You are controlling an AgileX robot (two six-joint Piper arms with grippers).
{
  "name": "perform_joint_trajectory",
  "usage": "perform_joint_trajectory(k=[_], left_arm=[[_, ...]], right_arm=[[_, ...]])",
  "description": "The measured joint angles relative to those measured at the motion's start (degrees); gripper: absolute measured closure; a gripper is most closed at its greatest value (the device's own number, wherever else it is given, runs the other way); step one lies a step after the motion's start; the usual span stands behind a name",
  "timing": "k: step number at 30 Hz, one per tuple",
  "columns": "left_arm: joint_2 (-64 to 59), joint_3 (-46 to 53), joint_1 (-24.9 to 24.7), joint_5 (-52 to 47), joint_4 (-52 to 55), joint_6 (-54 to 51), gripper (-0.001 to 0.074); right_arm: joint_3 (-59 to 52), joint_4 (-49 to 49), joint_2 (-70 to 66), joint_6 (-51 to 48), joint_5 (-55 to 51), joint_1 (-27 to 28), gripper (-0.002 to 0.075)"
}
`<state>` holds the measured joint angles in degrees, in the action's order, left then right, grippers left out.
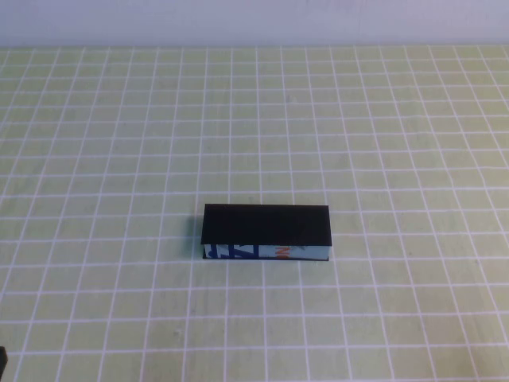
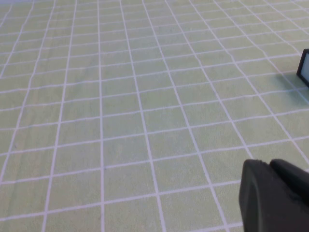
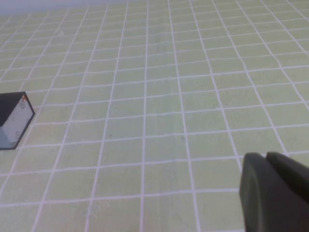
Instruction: Take glasses out of glasses case
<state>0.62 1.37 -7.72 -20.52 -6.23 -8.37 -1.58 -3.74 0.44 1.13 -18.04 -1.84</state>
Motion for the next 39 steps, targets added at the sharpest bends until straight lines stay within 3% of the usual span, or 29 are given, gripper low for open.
perform_joint_trajectory(k=[31, 39], left_arm=[[0.0, 0.0, 0.0, 2.43, -0.42, 0.2, 0.0739], [0.0, 0.0, 0.0, 9.81, -20.54, 3.48, 0.0739]], right_arm=[[0.0, 0.0, 0.0, 0.0, 0.0, 0.0, 0.0743], [0.0, 0.0, 0.0, 0.0, 0.0, 0.0, 0.0743]])
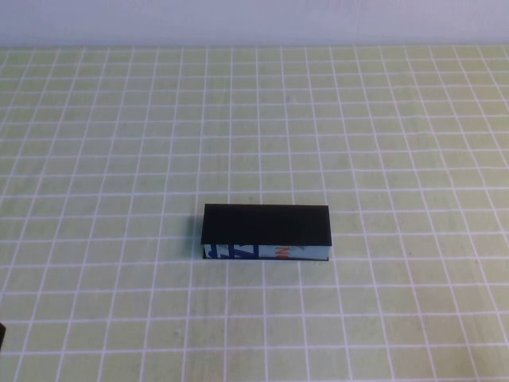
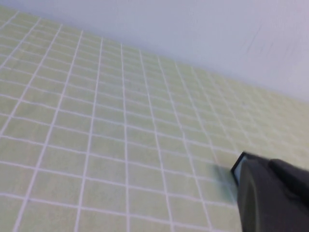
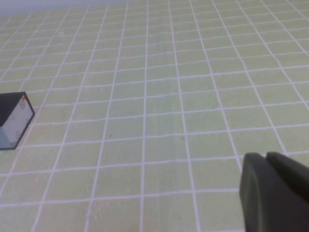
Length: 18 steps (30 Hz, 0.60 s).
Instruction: Take glasses out of glasses case
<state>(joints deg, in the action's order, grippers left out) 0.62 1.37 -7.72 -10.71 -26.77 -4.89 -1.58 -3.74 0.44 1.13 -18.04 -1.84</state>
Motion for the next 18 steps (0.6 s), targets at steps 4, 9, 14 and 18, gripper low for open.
perform_joint_trajectory(k=[4, 9, 14, 18], left_arm=[[0.0, 0.0, 0.0, 3.61, -5.61, 0.17, 0.0739], [-1.48, -0.69, 0.0, 0.9, -11.31, 0.62, 0.0739], [-13.79, -10.67, 0.0, -12.12, -11.77, -0.71, 0.0739], [-27.23, -21.16, 0.0, -21.73, -11.55, -7.61, 0.0739]], right_arm=[[0.0, 0.0, 0.0, 0.0, 0.0, 0.0, 0.0743], [0.0, 0.0, 0.0, 0.0, 0.0, 0.0, 0.0743], [0.0, 0.0, 0.0, 0.0, 0.0, 0.0, 0.0743], [0.0, 0.0, 0.0, 0.0, 0.0, 0.0, 0.0743]])
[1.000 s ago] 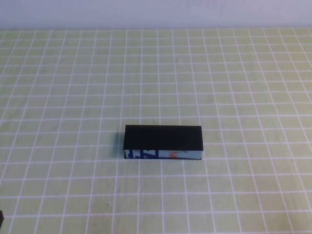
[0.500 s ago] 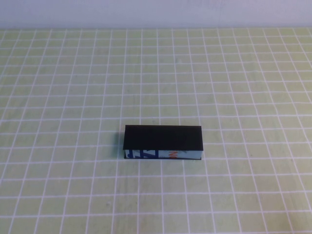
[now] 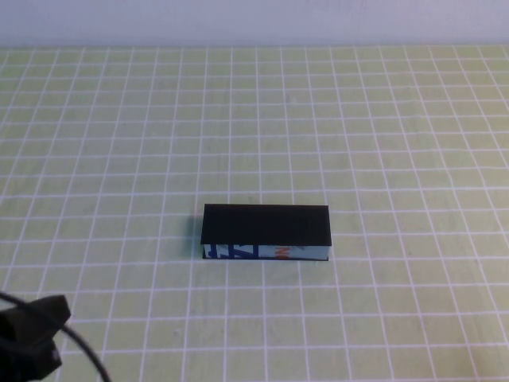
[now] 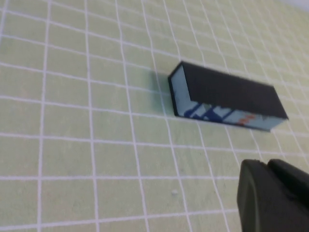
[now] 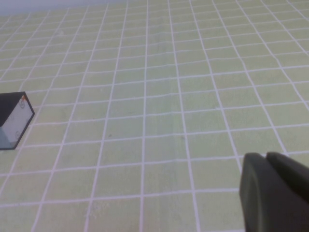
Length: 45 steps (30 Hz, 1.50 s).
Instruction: Take glasses out of glasses case
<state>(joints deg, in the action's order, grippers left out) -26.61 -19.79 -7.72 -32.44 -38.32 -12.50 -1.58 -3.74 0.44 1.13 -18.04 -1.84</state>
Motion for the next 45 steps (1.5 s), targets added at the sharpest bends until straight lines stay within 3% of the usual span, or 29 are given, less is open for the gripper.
perform_joint_trajectory(k=[9, 21, 35, 45], left_arm=[[-28.01, -22.51, 0.0, -14.16, -1.56, -17.39, 0.0739], [-51.95, -43.69, 0.0, -18.48, -9.97, -29.68, 0.0739], [-72.25, -57.41, -0.1, -21.33, -15.81, -36.42, 0.0739], [-83.96, -66.04, -2.9, -22.45, -16.58, -38.09, 0.0739]], right_arm=[[0.0, 0.0, 0.0, 0.0, 0.0, 0.0, 0.0743], [0.0, 0.0, 0.0, 0.0, 0.0, 0.0, 0.0743], [0.0, 0.0, 0.0, 0.0, 0.0, 0.0, 0.0743], [0.0, -1.05, 0.0, 0.0, 1.37, 0.0, 0.0743]])
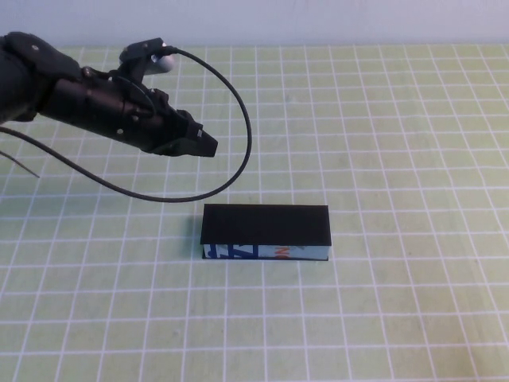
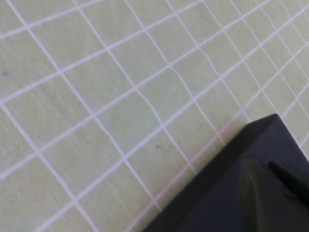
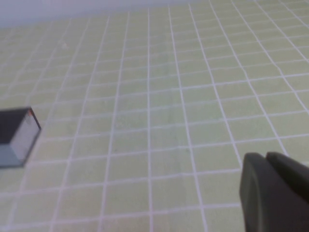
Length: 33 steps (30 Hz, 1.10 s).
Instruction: Take glasses out of glasses case
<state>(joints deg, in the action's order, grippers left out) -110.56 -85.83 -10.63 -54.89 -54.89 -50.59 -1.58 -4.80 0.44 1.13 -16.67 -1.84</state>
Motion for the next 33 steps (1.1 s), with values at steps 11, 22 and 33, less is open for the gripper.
perform_joint_trajectory(k=[11, 22, 33], left_arm=[[-11.4, -5.95, 0.0, -1.0, -0.9, -0.04, 0.0739], [-16.04, -7.05, -0.58, -0.99, -1.36, -0.39, 0.0739], [-16.04, -7.13, -0.58, -0.99, 0.03, -0.39, 0.0739]], right_arm=[[0.0, -24.2, 0.0, 0.0, 15.88, 0.0, 0.0743], [16.35, -30.81, -16.52, -2.98, -10.84, 0.0, 0.0743], [42.19, -33.11, -53.49, -22.63, -29.74, -0.44, 0.0743]])
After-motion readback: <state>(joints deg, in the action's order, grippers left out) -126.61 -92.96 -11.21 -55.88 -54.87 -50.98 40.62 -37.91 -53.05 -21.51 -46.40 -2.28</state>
